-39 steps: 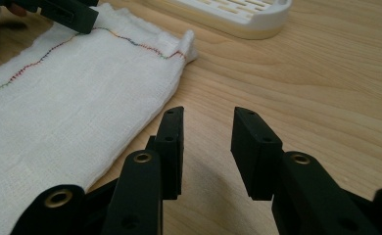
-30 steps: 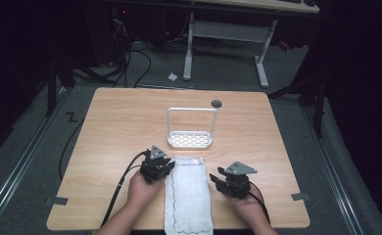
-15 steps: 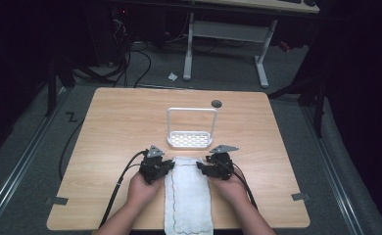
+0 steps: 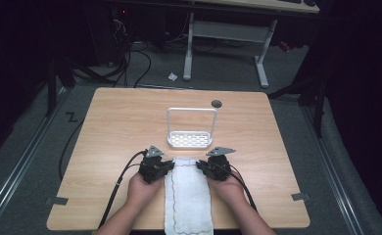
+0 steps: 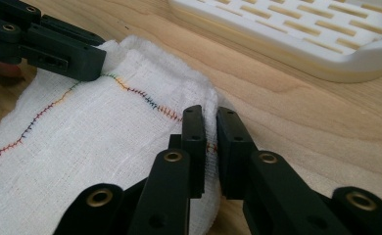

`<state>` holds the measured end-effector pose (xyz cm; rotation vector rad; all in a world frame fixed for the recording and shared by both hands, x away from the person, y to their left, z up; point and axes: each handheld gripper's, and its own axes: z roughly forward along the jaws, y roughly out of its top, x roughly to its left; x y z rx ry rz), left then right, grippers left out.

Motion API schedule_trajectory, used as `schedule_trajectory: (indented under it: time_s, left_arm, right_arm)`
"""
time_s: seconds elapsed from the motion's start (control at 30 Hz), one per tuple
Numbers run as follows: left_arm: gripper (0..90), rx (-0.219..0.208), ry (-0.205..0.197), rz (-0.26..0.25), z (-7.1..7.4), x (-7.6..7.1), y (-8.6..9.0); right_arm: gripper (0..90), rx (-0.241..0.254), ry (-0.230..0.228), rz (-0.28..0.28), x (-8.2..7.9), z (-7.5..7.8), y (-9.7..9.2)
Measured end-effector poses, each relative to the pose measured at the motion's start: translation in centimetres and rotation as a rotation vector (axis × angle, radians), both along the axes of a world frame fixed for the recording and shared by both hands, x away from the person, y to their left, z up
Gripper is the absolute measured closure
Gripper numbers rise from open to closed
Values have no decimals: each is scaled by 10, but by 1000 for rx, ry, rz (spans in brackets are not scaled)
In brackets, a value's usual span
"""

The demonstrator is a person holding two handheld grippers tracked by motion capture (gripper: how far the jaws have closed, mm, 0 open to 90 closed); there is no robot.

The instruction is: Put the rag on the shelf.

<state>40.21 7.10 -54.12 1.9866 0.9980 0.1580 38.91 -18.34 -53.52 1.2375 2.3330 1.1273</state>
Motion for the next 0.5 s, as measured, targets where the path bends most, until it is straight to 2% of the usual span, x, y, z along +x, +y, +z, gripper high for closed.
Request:
schedule_trajectory:
  time_s: [0.07, 0.17, 0.27, 0.3, 0.33, 0.4, 0.5]
  left_arm:
    - [836, -4, -12, 4, 0, -1, 0]
    - [840, -18, -61, 17, 3, -5, 1]
    - [839, -73, -71, 46, 7, -11, 3]
    - [839, -73, -71, 46, 7, -11, 3]
    - [839, -89, -85, 59, 9, -14, 4]
    - [839, -105, -91, 67, 12, -15, 4]
    - [839, -113, -102, 73, 15, -17, 2]
  right_arm:
    - [855, -12, -18, 3, -2, 1, 1]
    - [857, -19, -48, 10, -5, 4, 2]
    - [858, -24, -81, 5, -9, 7, 2]
    - [858, -24, -81, 5, -9, 7, 2]
    - [858, -11, -112, 3, -15, 11, 1]
    - [859, -7, -138, 6, -19, 16, 1]
    - [859, 1, -159, 5, -23, 21, -1]
